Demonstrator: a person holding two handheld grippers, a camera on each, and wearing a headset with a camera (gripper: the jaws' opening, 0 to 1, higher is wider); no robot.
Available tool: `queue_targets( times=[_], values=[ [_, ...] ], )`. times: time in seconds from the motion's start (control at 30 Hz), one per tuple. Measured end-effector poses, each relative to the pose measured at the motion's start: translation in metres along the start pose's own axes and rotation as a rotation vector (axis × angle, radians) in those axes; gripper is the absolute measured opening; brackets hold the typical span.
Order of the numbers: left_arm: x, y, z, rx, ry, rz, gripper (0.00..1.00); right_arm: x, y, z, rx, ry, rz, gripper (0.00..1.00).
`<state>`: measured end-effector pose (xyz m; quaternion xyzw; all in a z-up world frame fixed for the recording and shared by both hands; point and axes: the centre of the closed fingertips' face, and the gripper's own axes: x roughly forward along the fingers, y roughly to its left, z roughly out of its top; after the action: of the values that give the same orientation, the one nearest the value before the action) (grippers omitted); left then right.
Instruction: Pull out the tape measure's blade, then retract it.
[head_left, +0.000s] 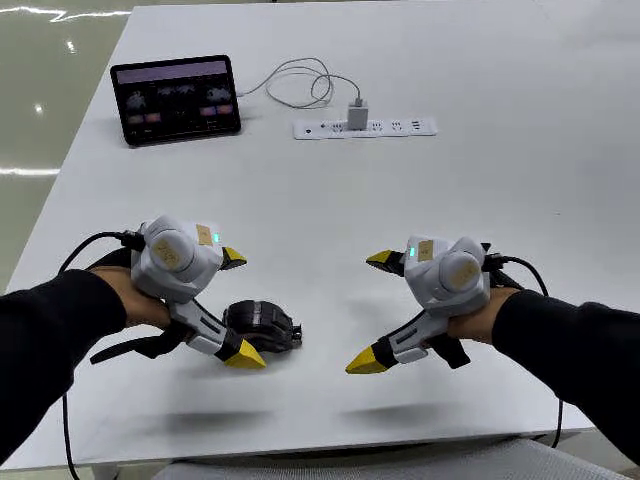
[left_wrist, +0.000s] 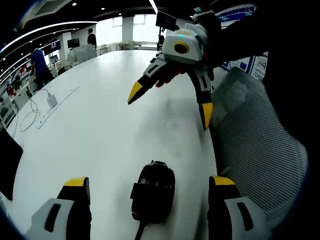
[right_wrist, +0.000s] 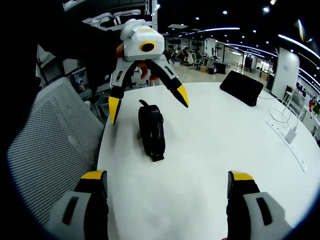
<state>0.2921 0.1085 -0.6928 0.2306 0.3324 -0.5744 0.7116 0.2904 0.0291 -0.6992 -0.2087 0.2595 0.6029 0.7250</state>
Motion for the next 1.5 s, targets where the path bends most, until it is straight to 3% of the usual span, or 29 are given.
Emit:
queue_targets(
  times=[0.13, 0.27, 0.47, 0.57, 0.6, 0.67, 1.0, 1.27, 1.5],
  values=[
    [0.005, -0.003, 0.002, 0.008, 0.011, -0.021, 0.95, 0.007, -0.001, 0.006, -0.007, -0.004, 0.009, 0.95],
    [0.008, -0.002, -0.005, 0.022, 0.051, -0.023, 0.94, 0.015, -0.002, 0.009, -0.011, -0.001, 0.018, 0.95],
    [0.014, -0.002, -0.009, 0.045, 0.085, -0.043, 0.88, 0.026, 0.000, 0.011, -0.034, -0.002, 0.042, 0.89],
    [0.014, 0.004, -0.021, 0.141, 0.161, -0.028, 0.76, 0.030, 0.001, 0.012, -0.061, -0.001, 0.049, 0.85],
    [0.016, 0.006, -0.025, 0.149, 0.184, -0.020, 0.72, 0.031, 0.002, 0.013, -0.067, 0.001, 0.052, 0.85],
    [0.018, 0.002, -0.021, 0.113, 0.156, -0.042, 0.71, 0.034, 0.002, 0.013, -0.074, 0.004, 0.057, 0.84],
    [0.017, 0.000, -0.022, 0.118, 0.162, -0.061, 0.47, 0.043, 0.004, 0.011, -0.072, 0.018, 0.071, 0.81],
    [0.013, -0.004, -0.022, 0.105, 0.165, -0.080, 0.34, 0.047, 0.006, 0.010, -0.072, 0.028, 0.082, 0.77],
    [0.012, -0.003, -0.022, 0.126, 0.170, -0.063, 0.33, 0.051, 0.008, 0.009, -0.076, 0.035, 0.092, 0.72]
  ],
)
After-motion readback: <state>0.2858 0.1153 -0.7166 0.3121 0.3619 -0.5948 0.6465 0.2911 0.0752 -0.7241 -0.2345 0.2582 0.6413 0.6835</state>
